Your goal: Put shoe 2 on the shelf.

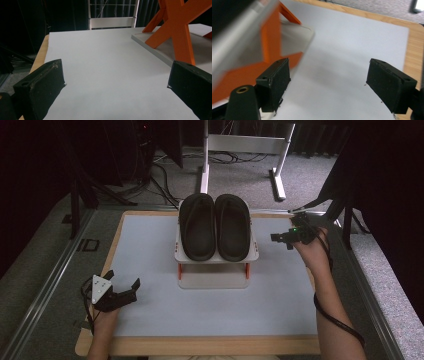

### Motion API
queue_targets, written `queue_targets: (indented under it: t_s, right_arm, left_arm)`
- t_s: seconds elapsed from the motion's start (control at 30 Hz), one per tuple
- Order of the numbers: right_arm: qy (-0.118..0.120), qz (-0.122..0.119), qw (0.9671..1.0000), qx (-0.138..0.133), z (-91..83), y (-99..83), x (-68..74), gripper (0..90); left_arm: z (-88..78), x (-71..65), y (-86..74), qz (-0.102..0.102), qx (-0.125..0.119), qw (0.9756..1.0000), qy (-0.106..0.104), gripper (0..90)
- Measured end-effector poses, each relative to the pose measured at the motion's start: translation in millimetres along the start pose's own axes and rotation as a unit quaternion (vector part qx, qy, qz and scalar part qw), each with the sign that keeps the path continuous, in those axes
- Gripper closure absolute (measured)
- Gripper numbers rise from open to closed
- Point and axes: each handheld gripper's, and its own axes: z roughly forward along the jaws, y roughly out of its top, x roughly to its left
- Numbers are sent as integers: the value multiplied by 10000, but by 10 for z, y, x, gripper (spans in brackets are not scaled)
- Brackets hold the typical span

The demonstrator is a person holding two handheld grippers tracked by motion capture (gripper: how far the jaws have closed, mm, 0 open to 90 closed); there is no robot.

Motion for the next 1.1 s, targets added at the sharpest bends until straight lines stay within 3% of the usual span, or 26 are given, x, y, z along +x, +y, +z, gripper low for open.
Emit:
queue_targets:
  t_s: [0.3,0.47,0.63,0.9,1.1]
  right_arm:
    - [-80,235,9995,-192,221,-348,-162,172]
    - [-213,211,9988,-376,326,-559,-241,145]
    - [-179,457,9978,-439,395,-742,-328,133]
    - [-460,684,9953,-512,485,-1068,-421,129]
    - [-598,670,9945,-534,485,-1240,-438,122]
  left_arm:
    - [-1,1,0,-8,-1,10000,-3,2]
    - [-1,1,0,-7,-1,10000,0,2]
    - [-2,1,0,-1,-3,10000,5,2]
    - [-1,1,0,-8,-2,10000,9,2]
    - [-1,2,0,-8,-3,10000,12,2]
